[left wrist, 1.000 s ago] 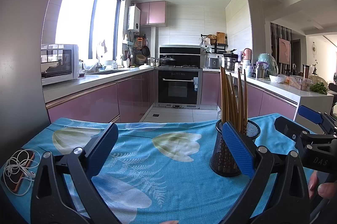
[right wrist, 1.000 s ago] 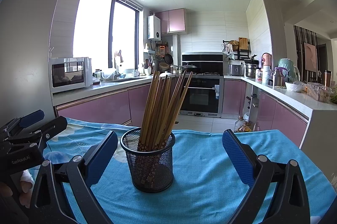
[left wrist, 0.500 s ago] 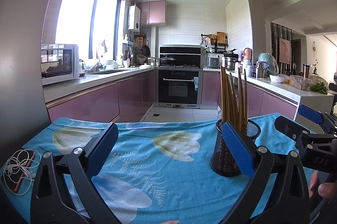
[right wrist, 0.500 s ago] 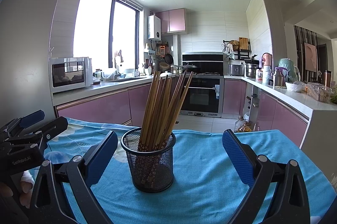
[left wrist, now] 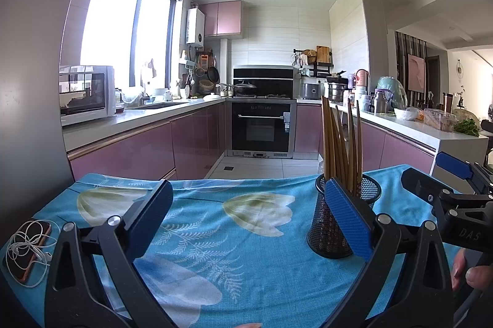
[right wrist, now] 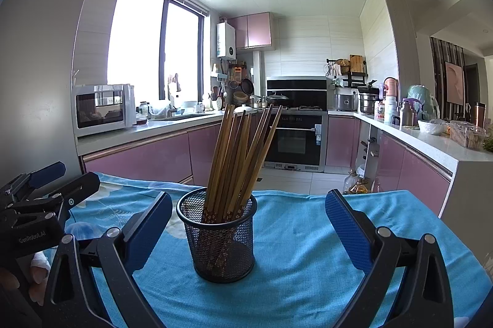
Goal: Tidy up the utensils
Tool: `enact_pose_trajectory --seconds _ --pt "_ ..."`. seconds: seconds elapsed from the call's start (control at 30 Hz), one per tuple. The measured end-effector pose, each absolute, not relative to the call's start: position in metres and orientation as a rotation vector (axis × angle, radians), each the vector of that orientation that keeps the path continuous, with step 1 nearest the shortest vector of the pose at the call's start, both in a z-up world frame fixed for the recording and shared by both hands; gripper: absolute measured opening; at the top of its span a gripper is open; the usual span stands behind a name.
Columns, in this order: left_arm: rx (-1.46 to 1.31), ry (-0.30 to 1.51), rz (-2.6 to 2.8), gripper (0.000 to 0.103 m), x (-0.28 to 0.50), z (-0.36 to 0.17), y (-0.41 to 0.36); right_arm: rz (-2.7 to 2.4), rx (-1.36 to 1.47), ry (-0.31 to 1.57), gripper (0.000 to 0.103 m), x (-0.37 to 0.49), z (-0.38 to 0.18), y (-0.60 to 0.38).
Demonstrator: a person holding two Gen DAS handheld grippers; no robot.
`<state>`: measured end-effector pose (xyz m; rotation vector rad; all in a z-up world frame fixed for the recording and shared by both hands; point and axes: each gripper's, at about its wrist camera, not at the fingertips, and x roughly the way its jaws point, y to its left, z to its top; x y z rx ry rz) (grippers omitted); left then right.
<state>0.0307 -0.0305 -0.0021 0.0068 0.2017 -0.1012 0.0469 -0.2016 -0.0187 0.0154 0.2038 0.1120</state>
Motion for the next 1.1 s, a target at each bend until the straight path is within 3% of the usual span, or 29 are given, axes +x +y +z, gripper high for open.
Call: enact_pose_trajectory --seconds 0.9,1.1 --pt "0.027 0.206 -0.107 0.097 0.029 -0.003 -0.03 0.119 0.023 0.223 0.096 0.052 -0.024 -0.203" --pt "0.01 0.293 -0.093 0.097 0.042 -0.007 -0.018 0.103 0.016 0.368 0.096 0.067 -0.037 -0.232"
